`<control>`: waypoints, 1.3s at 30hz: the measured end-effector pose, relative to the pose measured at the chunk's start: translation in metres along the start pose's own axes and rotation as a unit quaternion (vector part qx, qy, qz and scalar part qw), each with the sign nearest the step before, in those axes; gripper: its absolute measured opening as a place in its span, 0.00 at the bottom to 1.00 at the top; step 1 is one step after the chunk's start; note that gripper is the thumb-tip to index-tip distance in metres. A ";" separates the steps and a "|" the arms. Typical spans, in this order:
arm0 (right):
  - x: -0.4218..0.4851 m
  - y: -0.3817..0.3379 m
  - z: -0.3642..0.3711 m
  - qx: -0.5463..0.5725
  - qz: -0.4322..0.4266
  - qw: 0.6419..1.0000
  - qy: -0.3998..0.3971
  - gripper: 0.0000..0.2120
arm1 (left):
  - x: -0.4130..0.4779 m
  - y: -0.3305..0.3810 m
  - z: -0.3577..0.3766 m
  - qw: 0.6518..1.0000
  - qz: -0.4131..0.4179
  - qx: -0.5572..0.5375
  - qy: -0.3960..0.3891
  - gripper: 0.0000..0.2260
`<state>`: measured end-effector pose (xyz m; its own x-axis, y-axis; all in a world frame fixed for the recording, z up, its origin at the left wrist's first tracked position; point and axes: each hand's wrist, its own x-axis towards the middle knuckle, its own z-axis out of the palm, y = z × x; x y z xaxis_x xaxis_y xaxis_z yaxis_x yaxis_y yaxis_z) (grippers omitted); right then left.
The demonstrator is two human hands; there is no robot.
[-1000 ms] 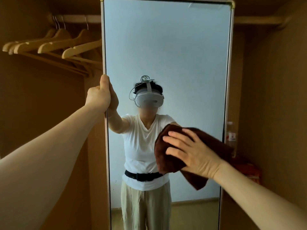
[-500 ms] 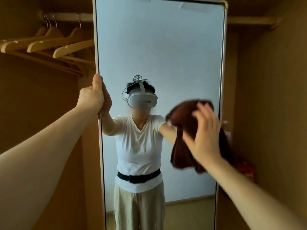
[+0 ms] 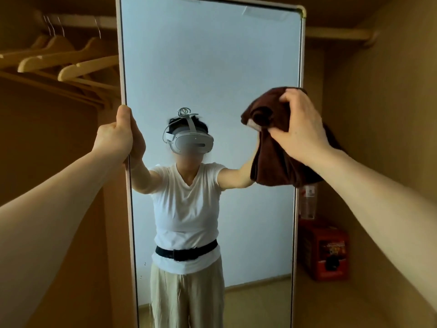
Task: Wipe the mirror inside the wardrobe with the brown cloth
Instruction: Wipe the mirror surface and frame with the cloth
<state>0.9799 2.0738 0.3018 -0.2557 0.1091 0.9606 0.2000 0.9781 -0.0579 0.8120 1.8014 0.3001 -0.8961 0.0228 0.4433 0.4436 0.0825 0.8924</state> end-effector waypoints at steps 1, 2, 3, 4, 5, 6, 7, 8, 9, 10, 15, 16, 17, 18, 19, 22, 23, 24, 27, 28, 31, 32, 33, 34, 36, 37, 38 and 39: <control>0.001 -0.005 0.003 0.004 0.013 1.000 0.019 0.26 | -0.001 0.000 0.000 1.000 0.001 0.000 -0.001 0.30; -0.005 -0.009 0.008 0.009 0.027 0.999 0.038 0.25 | -0.002 0.000 0.000 1.000 0.002 0.000 -0.001 0.30; -0.019 -0.013 0.016 0.013 0.039 0.998 0.054 0.25 | -0.003 0.000 0.000 1.000 0.002 0.000 -0.001 0.29; -0.039 -0.015 0.025 0.016 0.047 0.997 0.066 0.25 | -0.003 0.000 -0.001 1.000 0.001 -0.001 -0.001 0.29; -0.065 -0.016 0.034 0.015 0.052 0.996 0.070 0.26 | -0.004 0.001 -0.002 1.000 -0.001 -0.002 -0.002 0.29; -0.095 -0.016 0.043 0.012 0.054 0.997 0.063 0.26 | -0.004 0.001 -0.002 1.000 -0.002 -0.002 -0.003 0.29; -0.126 -0.014 0.049 0.005 0.048 0.998 0.044 0.27 | -0.005 0.002 -0.003 1.000 -0.001 -0.003 -0.003 0.27; -0.155 -0.012 0.053 -0.004 0.034 0.999 0.017 0.28 | -0.005 0.002 -0.003 1.000 0.000 -0.002 -0.002 0.25; -0.179 -0.009 0.054 -0.012 0.012 1.000 -0.012 0.30 | -0.006 0.003 -0.003 1.000 0.002 -0.001 0.000 0.23; -0.195 -0.006 0.053 -0.022 -0.012 0.999 -0.043 0.32 | -0.006 0.003 -0.003 1.000 0.002 0.000 0.002 0.23; -0.142 0.008 0.028 -0.001 -0.037 0.997 -0.066 0.30 | -0.003 0.001 0.001 1.000 -0.004 0.000 -0.001 0.30; -0.116 0.010 0.022 0.002 -0.039 0.998 -0.053 0.29 | -0.002 0.000 0.001 1.000 -0.004 -0.003 0.000 0.30; -0.090 0.012 0.017 -0.007 -0.046 0.998 -0.037 0.28 | -0.002 0.000 0.002 1.000 -0.004 -0.005 0.001 0.31; -0.062 0.011 0.012 -0.018 -0.048 0.998 -0.023 0.27 | -0.001 -0.001 0.002 1.000 -0.004 -0.006 0.002 0.31; -0.037 0.007 0.006 -0.024 -0.040 0.999 -0.012 0.26 | -0.001 -0.001 0.002 1.000 -0.003 -0.006 0.004 0.31; 0.008 -0.014 0.004 -0.022 0.025 0.999 0.026 0.25 | -0.001 0.000 0.002 1.000 -0.004 -0.005 0.008 0.30; 0.006 -0.023 0.009 -0.023 0.041 0.998 0.040 0.25 | -0.002 0.000 0.002 1.000 -0.003 -0.006 0.008 0.30; -0.004 -0.031 0.016 -0.033 0.034 0.997 0.054 0.26 | -0.001 0.000 0.002 1.000 -0.002 -0.005 0.008 0.29; -0.078 -0.046 0.053 -0.040 -0.090 0.995 0.029 0.31 | 0.000 -0.001 0.001 1.000 0.002 -0.001 0.008 0.29; -0.111 -0.051 0.065 -0.046 -0.151 0.987 -0.012 0.34 | 0.001 -0.001 0.001 1.000 0.000 -0.001 0.007 0.29; -0.193 -0.055 0.093 -0.086 -0.339 0.925 -0.147 0.32 | 0.002 -0.001 0.002 1.000 -0.012 -0.005 0.006 0.30; -0.204 -0.054 0.096 -0.086 -0.375 0.908 -0.166 0.27 | 0.002 -0.002 0.003 1.000 -0.015 -0.008 0.006 0.30; -0.204 -0.051 0.095 -0.087 -0.400 0.896 -0.175 0.22 | 0.002 -0.002 0.004 1.000 -0.017 -0.013 0.004 0.30; -0.195 -0.047 0.094 -0.090 -0.425 0.884 -0.176 0.19 | 0.004 -0.002 0.004 1.000 -0.018 -0.016 0.005 0.30; -0.165 -0.041 0.084 -0.093 -0.471 0.860 -0.175 0.19 | 0.004 -0.002 0.004 1.000 -0.017 -0.012 0.001 0.30; -0.145 -0.040 0.078 -0.095 -0.478 0.857 -0.171 0.22 | 0.005 -0.002 0.003 1.000 -0.016 -0.010 -0.001 0.30; -0.123 -0.039 0.072 -0.096 -0.465 0.866 -0.156 0.28 | 0.005 -0.002 0.003 1.000 -0.014 -0.006 -0.003 0.30; -0.100 -0.040 0.066 -0.095 -0.435 0.884 -0.140 0.34 | 0.006 -0.003 0.003 1.000 -0.012 -0.005 -0.004 0.30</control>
<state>0.9349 2.0358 0.1903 -0.6098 -0.6046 0.5125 -0.0390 0.6687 0.7425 0.8054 1.8044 0.3000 -0.9067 0.0297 0.4206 0.4217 0.0727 0.9038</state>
